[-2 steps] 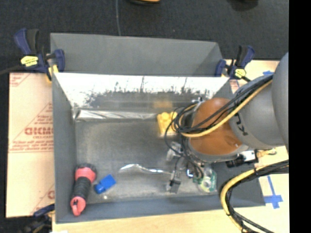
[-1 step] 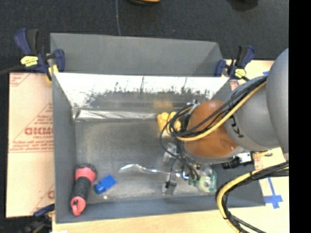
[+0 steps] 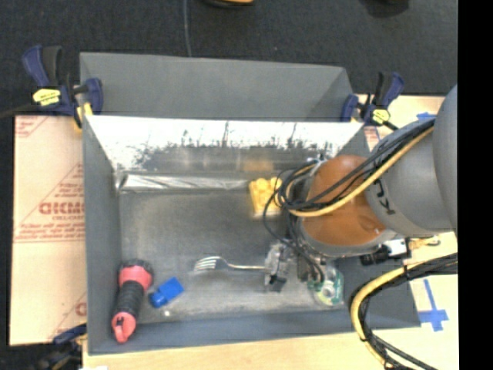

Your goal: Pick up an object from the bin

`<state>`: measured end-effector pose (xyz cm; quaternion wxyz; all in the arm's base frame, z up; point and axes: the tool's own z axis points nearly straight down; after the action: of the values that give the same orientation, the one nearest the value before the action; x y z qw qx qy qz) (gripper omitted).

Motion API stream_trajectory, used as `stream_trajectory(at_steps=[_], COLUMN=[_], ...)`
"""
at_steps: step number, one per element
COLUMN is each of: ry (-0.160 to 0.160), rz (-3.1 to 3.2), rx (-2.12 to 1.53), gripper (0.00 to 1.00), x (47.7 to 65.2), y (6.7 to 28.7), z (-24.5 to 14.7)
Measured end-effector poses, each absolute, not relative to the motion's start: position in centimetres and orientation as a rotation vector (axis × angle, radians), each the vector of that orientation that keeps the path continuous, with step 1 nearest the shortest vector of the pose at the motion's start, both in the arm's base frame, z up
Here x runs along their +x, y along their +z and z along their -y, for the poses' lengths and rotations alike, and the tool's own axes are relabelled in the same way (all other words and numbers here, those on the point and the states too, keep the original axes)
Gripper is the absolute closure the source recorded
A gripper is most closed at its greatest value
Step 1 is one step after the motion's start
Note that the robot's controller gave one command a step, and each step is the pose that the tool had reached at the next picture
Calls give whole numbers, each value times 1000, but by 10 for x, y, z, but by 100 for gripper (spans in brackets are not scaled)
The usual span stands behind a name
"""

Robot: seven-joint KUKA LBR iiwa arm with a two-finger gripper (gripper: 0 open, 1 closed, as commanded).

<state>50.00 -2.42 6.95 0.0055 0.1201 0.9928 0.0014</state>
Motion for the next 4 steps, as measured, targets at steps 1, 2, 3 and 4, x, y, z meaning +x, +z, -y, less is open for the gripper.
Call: stream_trajectory(at_steps=[1, 2, 3, 4], ry=[5, 6, 6, 7], rz=[-3108, -3105, -3107, -3104], rx=[377, 379, 381, 382], gripper=[100, 100, 100, 100], x=[500, 500, 500, 500], y=[70, 74, 90, 115], z=[24, 24, 24, 25])
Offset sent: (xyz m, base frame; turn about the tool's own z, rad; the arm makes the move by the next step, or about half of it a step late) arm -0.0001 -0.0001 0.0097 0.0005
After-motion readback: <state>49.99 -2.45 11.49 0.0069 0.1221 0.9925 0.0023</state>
